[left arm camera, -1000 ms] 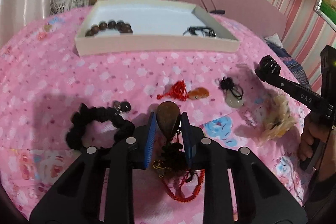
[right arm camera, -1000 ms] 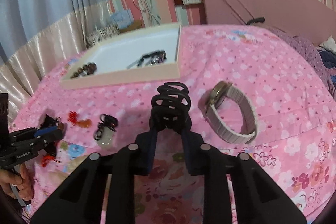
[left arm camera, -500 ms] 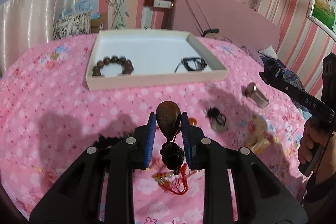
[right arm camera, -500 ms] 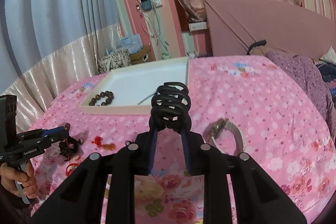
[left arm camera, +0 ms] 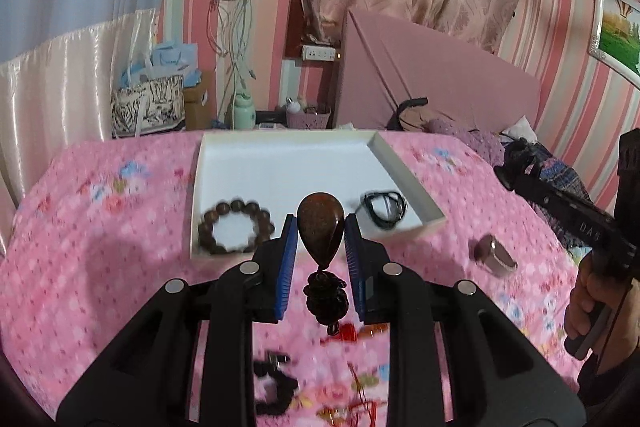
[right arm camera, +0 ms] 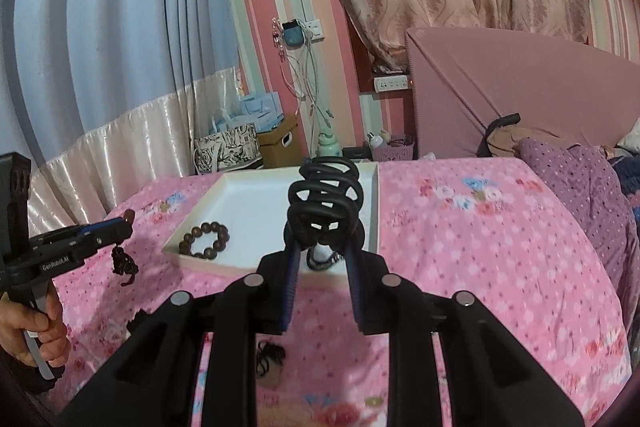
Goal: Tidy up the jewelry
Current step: 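Carry the pendant and claw clip into the white tray and release both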
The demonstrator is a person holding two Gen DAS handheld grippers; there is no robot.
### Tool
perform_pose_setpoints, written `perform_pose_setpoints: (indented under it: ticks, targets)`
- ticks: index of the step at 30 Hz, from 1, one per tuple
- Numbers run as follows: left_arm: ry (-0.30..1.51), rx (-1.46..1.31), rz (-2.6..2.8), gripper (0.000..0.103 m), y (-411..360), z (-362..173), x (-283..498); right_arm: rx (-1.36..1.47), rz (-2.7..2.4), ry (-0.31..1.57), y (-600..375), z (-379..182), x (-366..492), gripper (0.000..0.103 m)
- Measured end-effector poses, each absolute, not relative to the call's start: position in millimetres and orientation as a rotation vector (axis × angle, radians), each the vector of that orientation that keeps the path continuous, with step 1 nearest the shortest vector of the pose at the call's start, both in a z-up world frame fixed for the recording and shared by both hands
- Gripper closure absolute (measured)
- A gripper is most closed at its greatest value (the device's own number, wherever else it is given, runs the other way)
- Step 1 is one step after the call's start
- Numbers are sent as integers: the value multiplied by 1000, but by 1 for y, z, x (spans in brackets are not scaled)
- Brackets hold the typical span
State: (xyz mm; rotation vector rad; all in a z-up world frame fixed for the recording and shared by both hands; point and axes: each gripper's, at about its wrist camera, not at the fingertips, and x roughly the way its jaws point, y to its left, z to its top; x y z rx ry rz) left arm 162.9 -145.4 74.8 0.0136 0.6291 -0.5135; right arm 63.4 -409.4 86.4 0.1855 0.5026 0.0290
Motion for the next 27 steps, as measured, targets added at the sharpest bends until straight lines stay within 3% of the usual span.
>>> perform_pose_setpoints:
  ticks: [13,27]
  targets:
    - [659,-17,-446,80,-183,58,256,186,36,548,-418,72,158,81]
    - [755,21,-385,80,-215,-6,314,155,15,722,-424,6,243,81]
